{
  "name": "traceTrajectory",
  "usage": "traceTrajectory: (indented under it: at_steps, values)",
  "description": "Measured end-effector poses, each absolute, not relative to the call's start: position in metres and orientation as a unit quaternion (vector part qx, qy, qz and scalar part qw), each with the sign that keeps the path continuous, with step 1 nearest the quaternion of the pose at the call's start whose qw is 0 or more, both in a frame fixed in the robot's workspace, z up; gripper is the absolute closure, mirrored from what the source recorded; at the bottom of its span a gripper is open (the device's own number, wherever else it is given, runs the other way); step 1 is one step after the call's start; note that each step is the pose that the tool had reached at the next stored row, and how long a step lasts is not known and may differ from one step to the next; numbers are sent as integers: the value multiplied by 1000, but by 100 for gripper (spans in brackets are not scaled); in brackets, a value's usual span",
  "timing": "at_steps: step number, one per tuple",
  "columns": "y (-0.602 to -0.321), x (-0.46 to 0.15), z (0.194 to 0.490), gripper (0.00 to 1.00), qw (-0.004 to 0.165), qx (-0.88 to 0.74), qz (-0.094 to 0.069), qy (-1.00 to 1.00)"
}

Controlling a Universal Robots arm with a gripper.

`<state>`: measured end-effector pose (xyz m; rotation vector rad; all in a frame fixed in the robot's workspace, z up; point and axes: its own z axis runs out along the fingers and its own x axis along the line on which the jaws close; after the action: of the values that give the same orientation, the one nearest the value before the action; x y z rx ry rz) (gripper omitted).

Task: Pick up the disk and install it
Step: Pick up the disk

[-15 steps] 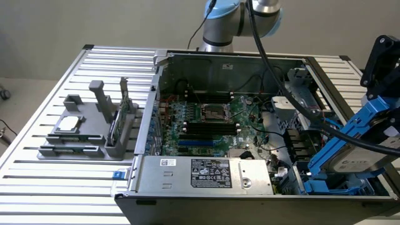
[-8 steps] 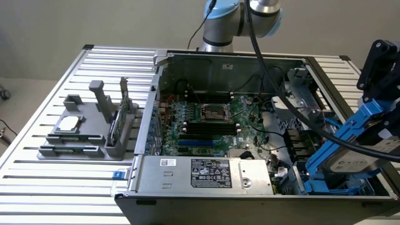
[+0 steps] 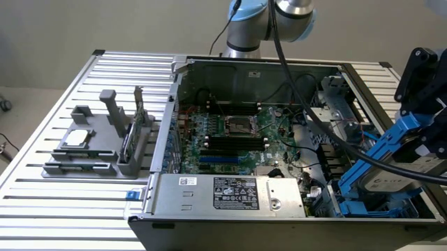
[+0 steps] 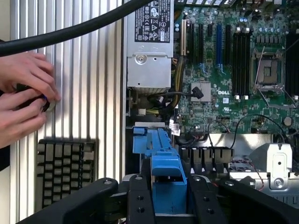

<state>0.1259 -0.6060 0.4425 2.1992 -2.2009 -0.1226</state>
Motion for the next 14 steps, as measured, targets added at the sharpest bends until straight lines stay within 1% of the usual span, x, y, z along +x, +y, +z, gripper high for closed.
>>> traceTrajectory:
  at_steps: [14]
  values:
    - [-605, 123, 434, 67, 9, 698, -38, -715]
